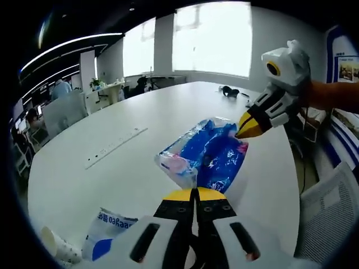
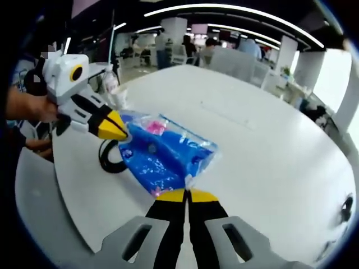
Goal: Arrange the tabletop items into an orderly group along one side of the table until the central work area is clear of visible clutter.
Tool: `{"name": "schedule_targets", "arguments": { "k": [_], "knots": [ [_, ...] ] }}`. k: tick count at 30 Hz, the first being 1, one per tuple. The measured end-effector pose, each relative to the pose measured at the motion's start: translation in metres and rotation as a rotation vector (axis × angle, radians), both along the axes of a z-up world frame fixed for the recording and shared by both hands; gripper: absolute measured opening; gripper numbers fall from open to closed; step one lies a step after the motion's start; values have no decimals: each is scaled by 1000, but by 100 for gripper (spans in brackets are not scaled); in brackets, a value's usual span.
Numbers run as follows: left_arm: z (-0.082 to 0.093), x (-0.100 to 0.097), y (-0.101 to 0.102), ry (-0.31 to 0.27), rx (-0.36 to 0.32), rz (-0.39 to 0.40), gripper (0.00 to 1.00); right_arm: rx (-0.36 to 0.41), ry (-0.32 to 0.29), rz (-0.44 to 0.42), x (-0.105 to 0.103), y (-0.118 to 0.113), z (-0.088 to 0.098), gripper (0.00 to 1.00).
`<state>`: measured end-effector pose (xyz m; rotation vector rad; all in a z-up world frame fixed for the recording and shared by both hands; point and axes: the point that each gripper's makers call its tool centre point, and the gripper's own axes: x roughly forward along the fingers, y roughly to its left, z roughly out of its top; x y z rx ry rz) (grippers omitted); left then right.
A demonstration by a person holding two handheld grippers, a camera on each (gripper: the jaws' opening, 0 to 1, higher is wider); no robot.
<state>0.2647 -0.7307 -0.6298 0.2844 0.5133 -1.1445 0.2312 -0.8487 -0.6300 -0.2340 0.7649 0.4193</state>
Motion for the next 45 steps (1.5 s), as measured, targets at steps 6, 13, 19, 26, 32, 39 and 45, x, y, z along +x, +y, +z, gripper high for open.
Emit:
{"name": "schedule_targets", "arguments": {
  "k": [6,13,19,26,32,39,45],
  "knots": [
    [-2,8,-10,2,5,11,0,3,-1,-2,7,-9,-1,0],
    [-6,19,-15,12,7,36,0,8,-3,4,20,-15,-5,0],
    [-12,29,-17,24,11,57,0,12,2,6,30,-18,-12,0],
    [-22,41,-20,34,11,86,0,15,5,12,43,-22,-20,0],
    [-32,47,-23,64,13,117,0,2,9,21,51,-24,-30,0],
    [-38,58,-23,67,19,129,0,19,8,14,62,-26,-36,0],
    [-46,67,-26,74,26,143,0,24,0,1,70,-28,-43,0]
  ]
}}
